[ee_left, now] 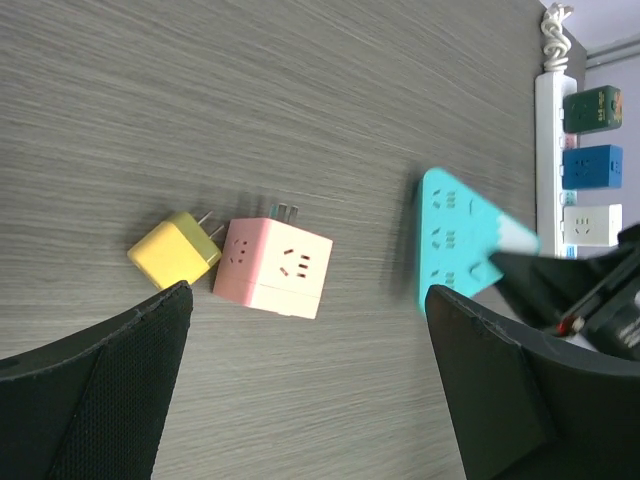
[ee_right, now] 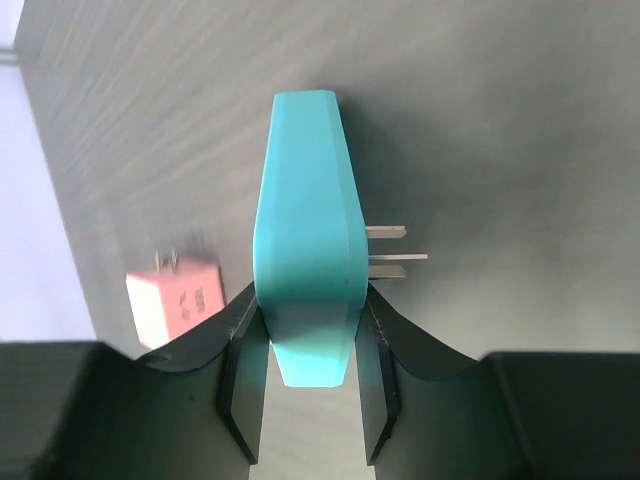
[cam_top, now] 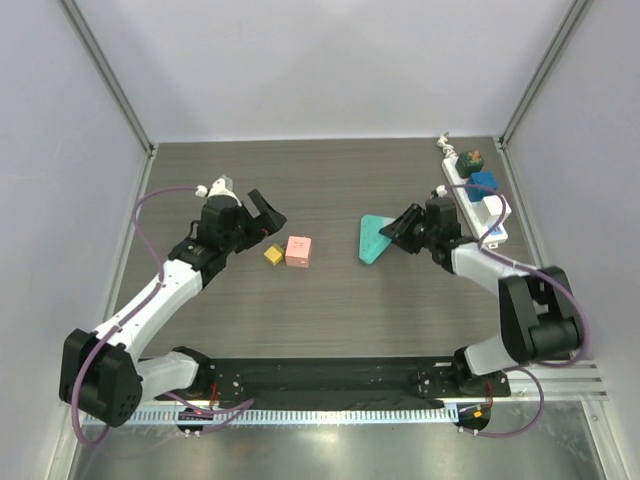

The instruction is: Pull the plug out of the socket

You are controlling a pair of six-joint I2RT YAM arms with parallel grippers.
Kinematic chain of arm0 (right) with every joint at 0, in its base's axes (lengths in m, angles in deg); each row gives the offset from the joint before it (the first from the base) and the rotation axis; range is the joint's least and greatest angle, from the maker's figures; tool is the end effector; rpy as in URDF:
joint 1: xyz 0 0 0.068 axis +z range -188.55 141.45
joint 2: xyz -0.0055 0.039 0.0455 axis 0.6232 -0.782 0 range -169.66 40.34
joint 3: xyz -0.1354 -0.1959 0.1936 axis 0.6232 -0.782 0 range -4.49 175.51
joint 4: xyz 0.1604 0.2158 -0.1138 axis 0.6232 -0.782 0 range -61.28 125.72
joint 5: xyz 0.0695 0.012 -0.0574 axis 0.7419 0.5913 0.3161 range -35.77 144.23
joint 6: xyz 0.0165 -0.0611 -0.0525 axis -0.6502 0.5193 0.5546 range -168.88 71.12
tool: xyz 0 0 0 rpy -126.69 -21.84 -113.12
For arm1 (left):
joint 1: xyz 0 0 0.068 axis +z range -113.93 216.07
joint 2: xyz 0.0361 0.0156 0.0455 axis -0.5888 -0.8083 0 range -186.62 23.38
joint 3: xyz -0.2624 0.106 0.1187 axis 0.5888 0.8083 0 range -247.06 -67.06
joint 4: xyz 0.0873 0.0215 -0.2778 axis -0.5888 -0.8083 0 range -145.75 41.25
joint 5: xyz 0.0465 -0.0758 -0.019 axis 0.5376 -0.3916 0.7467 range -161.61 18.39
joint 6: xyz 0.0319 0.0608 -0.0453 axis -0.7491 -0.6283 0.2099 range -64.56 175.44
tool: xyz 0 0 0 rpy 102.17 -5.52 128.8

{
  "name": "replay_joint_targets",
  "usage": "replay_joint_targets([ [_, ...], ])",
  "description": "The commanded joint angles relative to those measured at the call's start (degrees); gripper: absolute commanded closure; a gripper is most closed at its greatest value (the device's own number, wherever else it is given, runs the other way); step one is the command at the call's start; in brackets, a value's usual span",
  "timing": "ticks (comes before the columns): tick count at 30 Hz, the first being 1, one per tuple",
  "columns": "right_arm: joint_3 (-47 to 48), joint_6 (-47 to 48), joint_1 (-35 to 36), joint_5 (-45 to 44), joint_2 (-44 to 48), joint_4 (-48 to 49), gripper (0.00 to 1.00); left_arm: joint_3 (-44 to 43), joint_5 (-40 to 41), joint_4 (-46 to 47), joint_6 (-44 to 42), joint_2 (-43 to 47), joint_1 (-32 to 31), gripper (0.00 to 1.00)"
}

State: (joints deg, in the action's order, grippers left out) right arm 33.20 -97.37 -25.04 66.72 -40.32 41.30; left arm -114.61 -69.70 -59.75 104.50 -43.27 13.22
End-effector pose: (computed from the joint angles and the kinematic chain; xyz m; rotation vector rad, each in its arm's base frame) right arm 0.3169 0.0921 0.1761 0.5808 2.2639 0.8131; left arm 0.2858 -0.1180 0.2810 -0.5145 2.1176 -0.7077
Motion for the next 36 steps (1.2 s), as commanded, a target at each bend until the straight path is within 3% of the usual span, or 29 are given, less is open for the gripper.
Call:
replay_joint_targets([
  [1, 10.2, 4.6, -3.6, 4.2, -7.2, 5.1, 0.99, 0.8, -0.3, 1.8, -4.0, 0.2, -0.1, 0.01],
  [15, 40.4, 6.0, -4.5, 3.0, -35.6, 0.0, 0.99, -8.0, -4.5, 4.1, -5.9, -13.6, -0.1, 0.02],
  [19, 51.0, 4.7, -4.4, 1.4, -45.9, 0.2, 0.99, -6.7, -5.5, 2.5, -6.0, -11.1, 0.0, 0.02],
  [23, 62.0, 0.0, -3.9, 1.3, -53.8, 2.4, 0.99, -6.2, -2.7, -0.7, -10.5, -3.0, -0.1, 0.02],
  [30, 69.2, -2.2, -2.2, 2.8, -58.7, 4.1, 0.99, -9.0, -2.5, -7.8, -14.6, 3.3, 0.1, 0.02],
  [36, 63.8, -3.3, 1.0, 4.8, -57.6, 9.6, 0.99, -6.3, -8.7, -6.0, -10.6, 5.8, 0.2, 0.03],
])
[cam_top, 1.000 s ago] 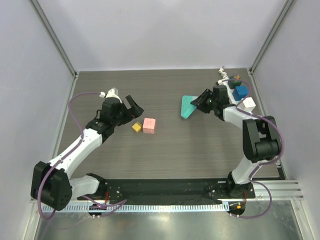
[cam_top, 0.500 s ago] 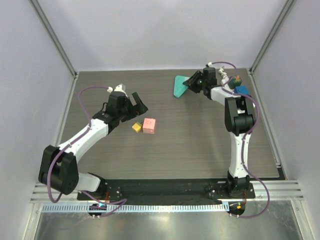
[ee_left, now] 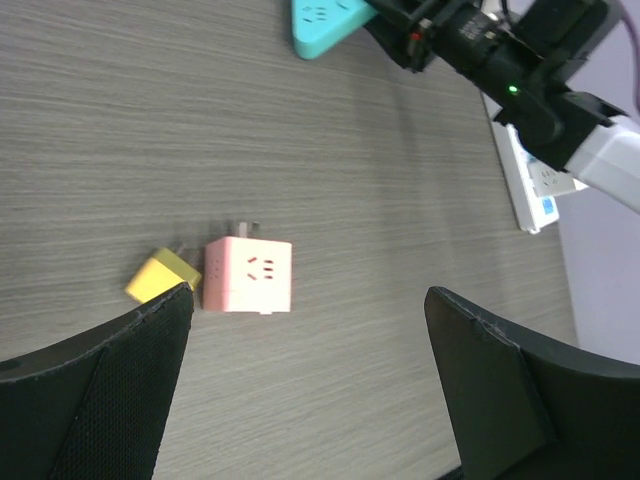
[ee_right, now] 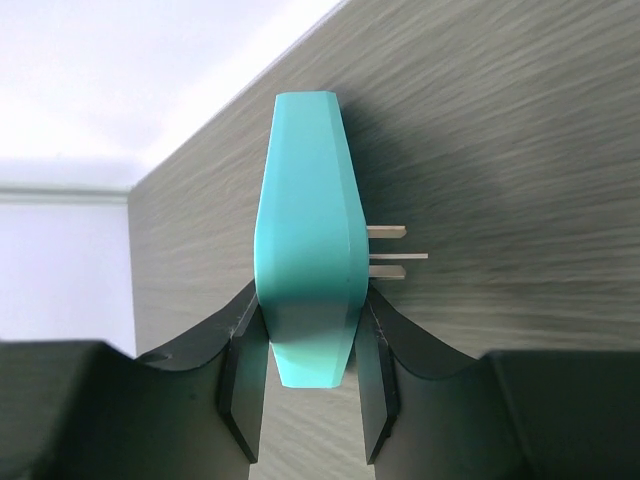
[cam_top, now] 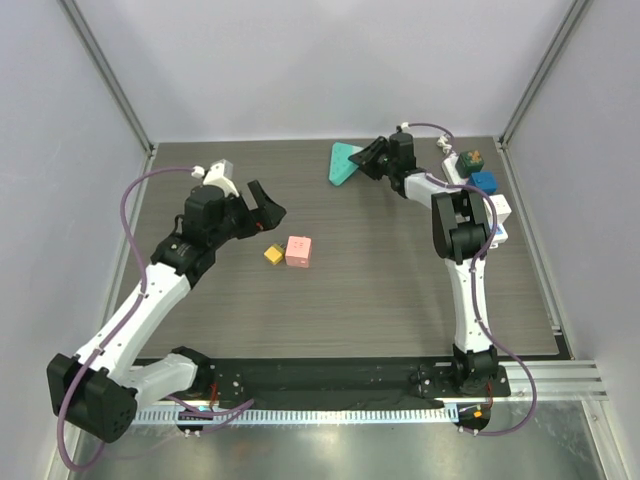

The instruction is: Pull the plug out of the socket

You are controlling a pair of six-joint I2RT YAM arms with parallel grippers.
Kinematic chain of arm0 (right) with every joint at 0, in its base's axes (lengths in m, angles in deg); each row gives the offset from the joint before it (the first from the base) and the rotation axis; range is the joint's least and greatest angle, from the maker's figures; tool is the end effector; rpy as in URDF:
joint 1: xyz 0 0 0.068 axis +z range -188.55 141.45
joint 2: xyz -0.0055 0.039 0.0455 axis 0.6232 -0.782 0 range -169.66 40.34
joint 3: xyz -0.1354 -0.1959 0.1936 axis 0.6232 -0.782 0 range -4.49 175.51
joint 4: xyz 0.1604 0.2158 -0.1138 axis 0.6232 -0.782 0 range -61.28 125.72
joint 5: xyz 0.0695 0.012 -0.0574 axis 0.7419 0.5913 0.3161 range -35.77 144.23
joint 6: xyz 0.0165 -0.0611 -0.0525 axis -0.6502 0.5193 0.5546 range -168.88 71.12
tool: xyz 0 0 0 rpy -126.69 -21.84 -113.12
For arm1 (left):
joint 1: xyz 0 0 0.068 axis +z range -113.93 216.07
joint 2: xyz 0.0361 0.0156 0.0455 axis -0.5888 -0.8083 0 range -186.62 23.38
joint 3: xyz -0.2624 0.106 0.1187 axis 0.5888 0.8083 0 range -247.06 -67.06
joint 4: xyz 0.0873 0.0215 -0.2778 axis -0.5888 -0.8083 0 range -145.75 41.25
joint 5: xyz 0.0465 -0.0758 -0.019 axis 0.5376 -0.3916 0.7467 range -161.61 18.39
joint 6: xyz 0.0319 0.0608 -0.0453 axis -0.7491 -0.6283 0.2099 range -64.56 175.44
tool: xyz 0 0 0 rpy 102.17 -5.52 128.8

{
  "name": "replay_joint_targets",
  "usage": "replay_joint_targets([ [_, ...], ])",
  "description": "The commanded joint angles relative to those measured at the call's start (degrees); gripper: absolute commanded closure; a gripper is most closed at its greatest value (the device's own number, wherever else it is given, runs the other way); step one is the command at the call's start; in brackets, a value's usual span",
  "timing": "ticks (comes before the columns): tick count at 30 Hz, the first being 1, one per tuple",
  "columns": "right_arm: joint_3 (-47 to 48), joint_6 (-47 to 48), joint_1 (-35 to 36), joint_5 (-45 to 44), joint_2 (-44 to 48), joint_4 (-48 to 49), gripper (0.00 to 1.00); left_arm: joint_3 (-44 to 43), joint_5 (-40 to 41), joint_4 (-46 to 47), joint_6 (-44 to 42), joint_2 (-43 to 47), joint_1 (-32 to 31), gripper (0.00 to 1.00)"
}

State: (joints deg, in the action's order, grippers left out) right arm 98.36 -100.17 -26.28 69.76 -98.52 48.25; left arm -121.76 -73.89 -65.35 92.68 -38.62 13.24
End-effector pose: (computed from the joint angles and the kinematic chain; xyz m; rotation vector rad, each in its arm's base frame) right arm 0.6174 0.1539 0.1388 0.5225 2.0360 0.9659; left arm 0.2711 -0.1174 0.3429 -0.2319 2.0466 -0.7061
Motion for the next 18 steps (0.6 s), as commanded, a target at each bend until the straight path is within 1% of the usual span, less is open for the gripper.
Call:
replay_joint_targets([
  [1, 0.3, -0.1, 2.2, 2.2, -0.3, 2.7, 0.99, 1.6, -5.9, -0.2, 2.9, 1.4, 0.1, 0.03],
  [2, 1.9, 1.1, 2.1, 1.8, -2.0, 1.4, 0.98, 2.2, -7.6, 0.2, 3.6, 1.6, 0.2, 0.03],
  [3, 3.6, 2.3, 1.8, 1.0, -3.0, -1.9, 0.96, 2.8, -13.0, 1.8, 4.1, 1.8, 0.2, 0.02],
  [4, 6.1, 3.6, 1.4, 1.5, -3.9, -2.6, 0.89, 4.1, -15.5, 2.5, 4.8, 2.2, 0.1, 0.02],
  [6, 7.8, 3.0, 1.1, 3.9, -6.0, -2.6, 0.78, 4.7, -20.4, 2.5, 5.0, 2.8, 0.2, 0.01],
  [7, 8.8, 3.2, 1.0, 4.8, -6.1, -3.0, 0.70, 4.7, -23.7, 0.4, 4.8, 3.3, 0.1, 0.00],
  [8, 9.2, 4.1, 1.0, 4.7, -6.2, -3.9, 0.54, 4.5, -24.5, -1.3, 4.2, 4.4, 0.0, 0.00],
  [9, 9.6, 4.9, 1.0, 4.3, -5.6, -6.2, 0.42, 4.4, -24.8, -3.1, 4.0, 5.4, 0.1, 0.00],
  [10, 10.3, 6.4, 1.1, 4.1, -5.2, -7.2, 0.23, 4.8, -25.3, -6.1, 3.8, 6.3, 0.1, 0.00],
  [12, 10.9, 8.3, 1.0, 3.1, -4.0, -10.8, 0.11, 6.0, -27.0, -7.2, 3.9, 9.7, 0.0, 0.00],
  [13, 12.2, 10.0, 1.0, 2.7, -2.2, -12.3, 0.05, 8.2, -27.7, -7.1, 4.3, 10.9, 0.0, 0.00],
  [15, 12.9, 15.1, 0.8, -1.3, 0.4, -19.9, 0.00, 11.2, -28.1, -5.4, 7.2, 15.7, -0.2, 0.00],
  [16, 12.8, 16.6, 0.7, -2.8, 1.9, -21.7, 0.00, 14.5, -28.3, -4.2, 8.5, 17.6, -0.2, 0.00],
  [17, 12.9, 19.7, 0.2, -3.9, 5.2, -23.5, 0.00, 16.0, -29.2, -1.4, 9.7, 19.3, -0.1, 0.00],
  [18, 12.8, 21.0, -0.2, -6.3, 6.8, -27.3, 0.01, 17.2, -29.6, -0.6, 11.8, 22.1, -0.2, 0.00],
])
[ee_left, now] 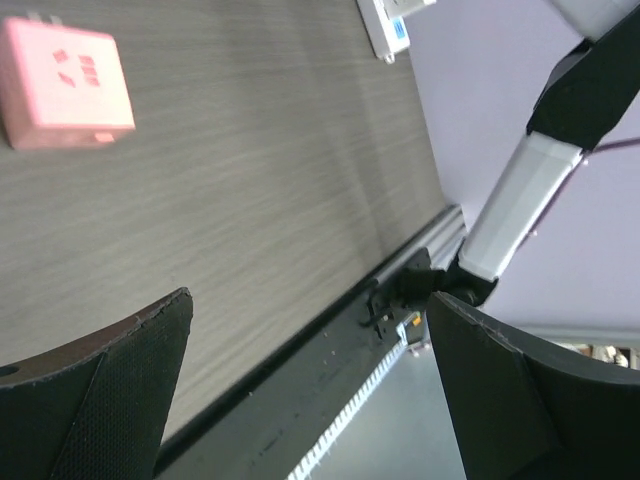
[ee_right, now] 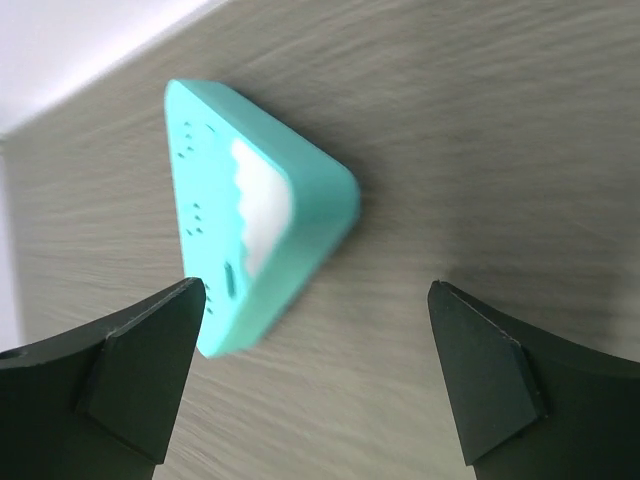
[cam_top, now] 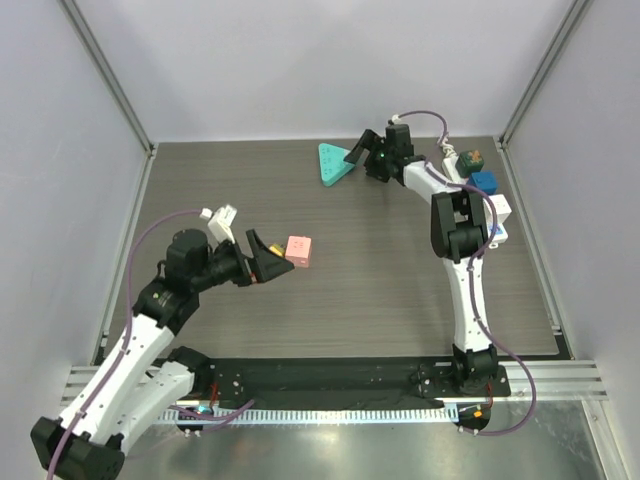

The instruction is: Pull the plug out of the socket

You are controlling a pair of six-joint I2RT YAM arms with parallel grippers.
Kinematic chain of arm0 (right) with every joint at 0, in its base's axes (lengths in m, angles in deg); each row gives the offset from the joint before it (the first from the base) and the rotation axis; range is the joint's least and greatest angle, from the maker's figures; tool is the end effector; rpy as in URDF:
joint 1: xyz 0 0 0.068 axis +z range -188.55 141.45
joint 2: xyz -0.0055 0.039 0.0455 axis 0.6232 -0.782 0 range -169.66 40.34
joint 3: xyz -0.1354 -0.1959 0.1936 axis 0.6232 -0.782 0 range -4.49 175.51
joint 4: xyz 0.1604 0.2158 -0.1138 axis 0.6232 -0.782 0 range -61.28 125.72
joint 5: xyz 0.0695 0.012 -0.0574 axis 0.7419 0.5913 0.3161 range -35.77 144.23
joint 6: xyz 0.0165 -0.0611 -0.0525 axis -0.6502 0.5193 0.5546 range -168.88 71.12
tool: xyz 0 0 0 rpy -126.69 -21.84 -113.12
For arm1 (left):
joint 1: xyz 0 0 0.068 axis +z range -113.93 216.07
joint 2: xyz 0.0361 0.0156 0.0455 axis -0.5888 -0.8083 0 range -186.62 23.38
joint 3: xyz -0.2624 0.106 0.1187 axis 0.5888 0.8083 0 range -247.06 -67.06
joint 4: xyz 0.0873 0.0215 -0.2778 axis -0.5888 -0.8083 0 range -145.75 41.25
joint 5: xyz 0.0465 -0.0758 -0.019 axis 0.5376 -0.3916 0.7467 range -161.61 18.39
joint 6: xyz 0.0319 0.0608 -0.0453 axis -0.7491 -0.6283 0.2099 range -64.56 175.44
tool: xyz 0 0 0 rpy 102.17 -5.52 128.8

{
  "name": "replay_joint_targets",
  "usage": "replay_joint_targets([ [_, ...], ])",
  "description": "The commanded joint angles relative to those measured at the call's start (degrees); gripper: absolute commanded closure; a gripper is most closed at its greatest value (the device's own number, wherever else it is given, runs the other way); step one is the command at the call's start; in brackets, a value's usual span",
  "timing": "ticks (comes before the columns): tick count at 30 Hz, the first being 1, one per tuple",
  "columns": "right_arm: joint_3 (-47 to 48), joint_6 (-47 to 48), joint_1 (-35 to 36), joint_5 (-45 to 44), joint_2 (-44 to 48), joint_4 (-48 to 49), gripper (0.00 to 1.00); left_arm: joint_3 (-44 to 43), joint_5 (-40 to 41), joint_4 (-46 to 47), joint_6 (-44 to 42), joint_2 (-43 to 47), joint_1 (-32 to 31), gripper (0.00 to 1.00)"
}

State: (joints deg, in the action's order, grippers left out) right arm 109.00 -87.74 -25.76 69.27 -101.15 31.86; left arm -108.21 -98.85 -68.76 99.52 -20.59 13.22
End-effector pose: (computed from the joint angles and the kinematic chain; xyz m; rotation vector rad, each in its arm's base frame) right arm 0.6284 0.1617 0.1470 0.3401 2.1885 0.7974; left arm 0.1822 -0.1125 0.3141 -0.0549 2.1336 -1.1973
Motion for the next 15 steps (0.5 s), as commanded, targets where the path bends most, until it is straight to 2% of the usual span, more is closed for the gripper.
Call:
replay_joint_targets([
  [1, 1.5, 9.6, -1.2, -7.0, 11.0, -12.7, 0.00, 4.7, -5.2, 3.2, 5.5, 5.1, -0.1, 0.00],
  [3, -1.1, 11.8, -3.3, -9.9, 17.6, -15.9, 0.00, 5.0, -7.0, 2.7, 5.8, 7.7, -0.2, 0.00],
  [6, -11.9, 10.0, -7.4, -10.3, 28.6, -15.2, 0.00, 4.1, -8.3, 0.5, 5.4, 9.9, -0.2, 0.00],
  [7, -18.2, 8.5, -11.0, -9.9, 30.9, -14.5, 0.00, 3.4, -9.0, 0.3, 5.2, 10.7, -0.1, 0.00],
  [10, -28.2, 8.5, -16.8, -12.4, 40.6, -12.8, 0.00, 2.1, -12.4, -0.7, 5.2, 11.8, -0.1, 0.00],
  [15, -35.3, 9.1, -24.4, -12.0, 45.4, -13.3, 0.00, 1.2, -14.0, -2.1, 4.4, 12.5, -0.2, 0.00],
])
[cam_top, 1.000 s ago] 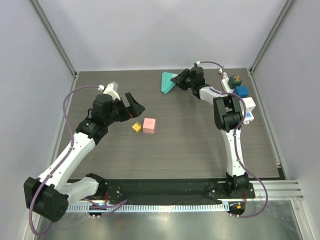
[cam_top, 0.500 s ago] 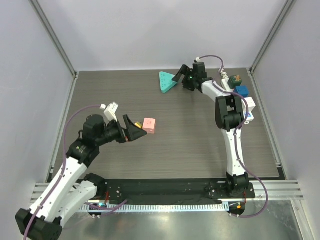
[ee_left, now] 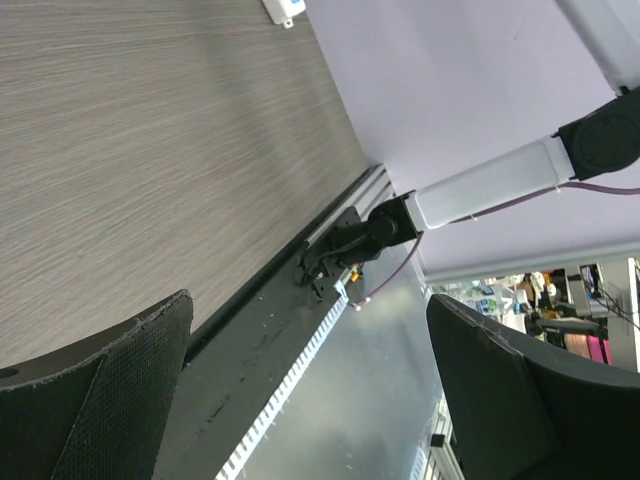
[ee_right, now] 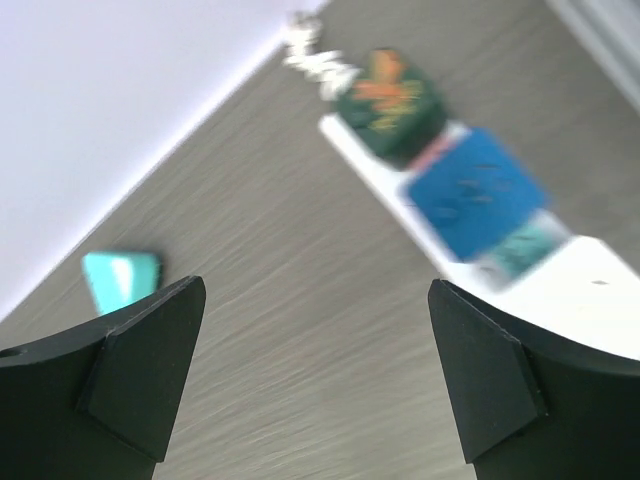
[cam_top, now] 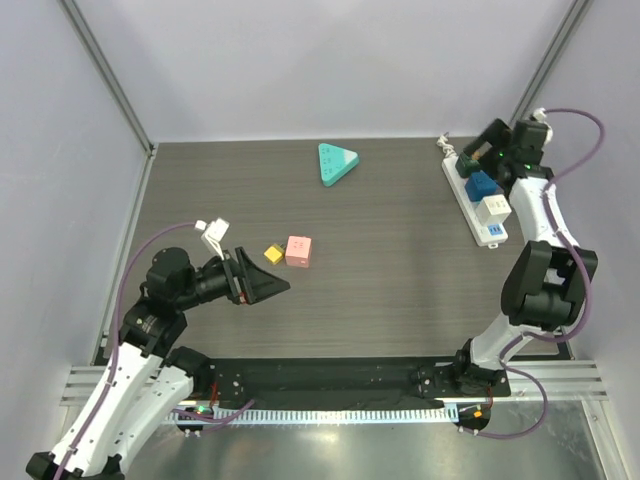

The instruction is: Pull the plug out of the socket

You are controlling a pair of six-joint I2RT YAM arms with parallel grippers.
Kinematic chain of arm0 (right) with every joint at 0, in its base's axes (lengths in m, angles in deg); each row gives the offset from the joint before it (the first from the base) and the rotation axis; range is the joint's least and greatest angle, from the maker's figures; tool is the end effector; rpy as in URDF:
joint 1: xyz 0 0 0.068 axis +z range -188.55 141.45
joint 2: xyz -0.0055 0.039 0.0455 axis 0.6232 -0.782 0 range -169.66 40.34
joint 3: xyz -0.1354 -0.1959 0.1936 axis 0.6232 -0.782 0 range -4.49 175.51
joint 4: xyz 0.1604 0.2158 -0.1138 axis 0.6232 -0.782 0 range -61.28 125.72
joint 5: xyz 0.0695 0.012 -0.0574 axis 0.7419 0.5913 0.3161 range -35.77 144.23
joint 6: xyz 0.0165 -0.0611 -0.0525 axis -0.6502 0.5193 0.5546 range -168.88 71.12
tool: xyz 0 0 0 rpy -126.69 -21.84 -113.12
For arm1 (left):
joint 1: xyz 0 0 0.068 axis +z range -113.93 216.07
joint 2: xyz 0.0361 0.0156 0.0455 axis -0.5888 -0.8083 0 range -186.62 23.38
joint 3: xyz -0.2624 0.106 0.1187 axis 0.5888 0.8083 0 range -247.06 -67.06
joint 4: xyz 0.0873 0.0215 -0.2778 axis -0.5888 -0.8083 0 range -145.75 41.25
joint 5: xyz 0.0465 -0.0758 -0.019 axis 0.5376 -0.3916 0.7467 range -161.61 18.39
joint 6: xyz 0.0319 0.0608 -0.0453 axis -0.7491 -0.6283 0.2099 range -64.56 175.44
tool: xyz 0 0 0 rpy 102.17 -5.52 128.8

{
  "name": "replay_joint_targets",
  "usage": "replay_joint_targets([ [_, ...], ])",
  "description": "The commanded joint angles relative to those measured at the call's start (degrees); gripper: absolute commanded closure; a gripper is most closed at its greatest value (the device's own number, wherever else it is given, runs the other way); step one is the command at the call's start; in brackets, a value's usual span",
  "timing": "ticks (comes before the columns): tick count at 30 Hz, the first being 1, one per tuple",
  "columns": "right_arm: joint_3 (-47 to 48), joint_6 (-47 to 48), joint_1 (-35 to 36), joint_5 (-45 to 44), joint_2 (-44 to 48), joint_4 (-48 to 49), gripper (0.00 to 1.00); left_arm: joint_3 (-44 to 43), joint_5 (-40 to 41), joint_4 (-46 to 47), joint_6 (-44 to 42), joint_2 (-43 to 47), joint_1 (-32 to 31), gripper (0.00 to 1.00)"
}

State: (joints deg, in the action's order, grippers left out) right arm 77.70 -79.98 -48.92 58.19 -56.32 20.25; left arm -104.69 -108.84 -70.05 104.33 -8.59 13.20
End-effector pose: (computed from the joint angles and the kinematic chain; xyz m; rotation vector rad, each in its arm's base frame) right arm 0.4575 -0.0787 0.3268 0.7057 1.9835 0.2905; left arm 0.1329 -0.1032 0.3237 0.0474 2.0530 -1.4273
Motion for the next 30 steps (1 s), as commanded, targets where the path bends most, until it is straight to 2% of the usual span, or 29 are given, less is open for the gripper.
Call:
replay_joint_targets([
  [1, -5.3, 1.4, -2.3, -0.7, 2.3, -1.8, 0.00, -2.4, -4.1, -0.8, -0.5, 0.4, -0.1, 0.00],
  [5, -7.6, 2.3, -7.4, -1.9, 5.1, -2.0, 0.00, -3.1, -5.8, -0.8, -1.2, -2.1, -0.2, 0.00],
  [12, -10.0, 3.1, -12.1, -3.6, 4.4, -1.8, 0.01, -4.3, -6.4, -2.2, -3.3, -5.0, -0.1, 0.00],
  [17, -8.9, 4.5, -12.7, -6.3, 2.4, -0.6, 0.00, -6.1, -6.4, -6.1, -5.9, -6.2, -0.1, 0.00],
  [21, -7.7, 4.6, -13.5, -4.7, -1.7, -0.4, 0.00, -7.7, -4.7, -8.4, -7.6, -6.9, -0.2, 0.00],
  [22, -7.7, 4.5, -14.1, -1.7, -2.2, -0.1, 0.00, -7.9, -4.3, -8.5, -7.7, -7.6, -0.1, 0.01],
  [27, -8.9, 4.3, -14.4, -2.7, -3.8, 1.8, 0.00, -8.5, -3.6, -8.3, -7.8, -9.5, -0.2, 0.00],
  [30, -10.5, 3.6, -14.4, -1.6, -4.0, 3.4, 0.00, -8.3, -0.2, -10.2, -9.6, -9.4, -0.1, 0.00],
])
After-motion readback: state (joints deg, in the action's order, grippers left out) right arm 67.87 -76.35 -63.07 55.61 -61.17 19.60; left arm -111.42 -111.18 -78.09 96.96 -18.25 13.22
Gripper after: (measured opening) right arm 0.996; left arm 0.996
